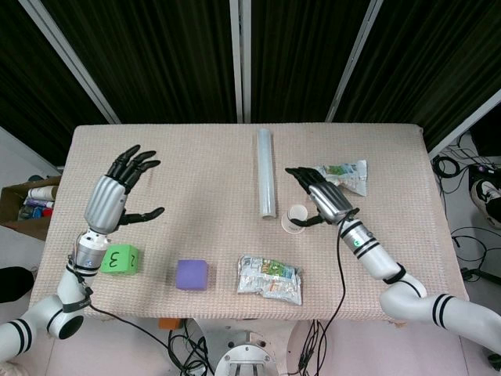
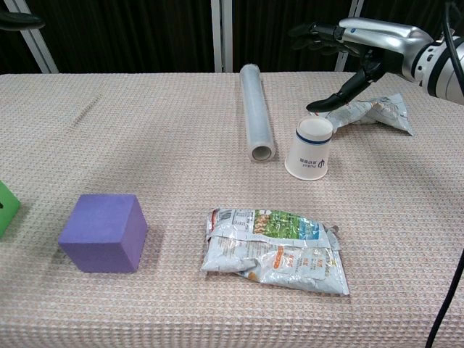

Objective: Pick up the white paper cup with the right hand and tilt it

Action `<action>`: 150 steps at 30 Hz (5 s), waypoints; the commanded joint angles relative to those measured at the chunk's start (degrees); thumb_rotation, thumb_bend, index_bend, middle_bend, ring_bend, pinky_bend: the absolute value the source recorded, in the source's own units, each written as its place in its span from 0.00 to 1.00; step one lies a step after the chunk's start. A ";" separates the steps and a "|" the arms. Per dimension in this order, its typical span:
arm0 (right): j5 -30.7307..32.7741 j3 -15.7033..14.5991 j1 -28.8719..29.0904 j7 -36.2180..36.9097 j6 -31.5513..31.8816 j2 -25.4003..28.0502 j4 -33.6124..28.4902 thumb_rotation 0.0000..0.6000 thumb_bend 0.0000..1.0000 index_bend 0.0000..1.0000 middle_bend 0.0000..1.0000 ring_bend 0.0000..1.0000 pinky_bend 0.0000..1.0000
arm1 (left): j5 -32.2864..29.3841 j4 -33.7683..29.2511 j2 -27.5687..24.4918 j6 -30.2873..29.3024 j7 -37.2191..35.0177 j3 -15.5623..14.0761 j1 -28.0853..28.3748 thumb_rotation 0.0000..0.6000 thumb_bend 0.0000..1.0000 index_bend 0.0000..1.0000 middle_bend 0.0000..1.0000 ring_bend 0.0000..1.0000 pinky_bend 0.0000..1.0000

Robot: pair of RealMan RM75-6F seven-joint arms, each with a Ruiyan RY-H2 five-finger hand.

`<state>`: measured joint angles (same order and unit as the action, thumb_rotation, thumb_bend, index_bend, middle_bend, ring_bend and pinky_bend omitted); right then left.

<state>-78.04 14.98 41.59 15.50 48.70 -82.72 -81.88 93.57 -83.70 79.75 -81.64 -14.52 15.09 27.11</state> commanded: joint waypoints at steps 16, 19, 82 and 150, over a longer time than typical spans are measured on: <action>0.54 -2.94 1.19 -3.07 -0.60 1.16 1.11 1.00 0.10 0.07 0.18 0.06 0.10 | -2.87 2.71 -0.16 0.21 -0.64 -2.51 0.46 1.00 0.00 0.20 0.13 0.05 0.13; 1.40 -4.31 0.44 -5.52 -1.62 4.40 -1.84 1.00 0.10 0.09 0.20 0.10 0.14 | -3.72 1.32 -1.17 0.22 0.73 -4.45 -1.36 1.00 0.00 0.20 0.13 0.05 0.13; 14.49 -9.37 2.19 -32.80 -5.42 9.57 -12.29 1.00 0.09 0.08 0.16 0.01 0.00 | -4.61 4.10 -0.71 -9.82 -1.90 -11.98 -17.86 1.00 0.00 0.20 0.13 0.05 0.13; -11.12 -11.89 -8.01 30.76 18.80 -11.84 20.42 1.00 0.13 0.00 0.00 0.00 0.00 | -4.40 1.93 -3.08 -9.91 -0.80 -10.95 -20.37 1.00 0.00 0.20 0.13 0.05 0.13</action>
<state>-88.03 3.50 34.70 49.81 64.92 -97.21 -59.13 89.18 -81.78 76.74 -91.56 -15.39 4.14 6.75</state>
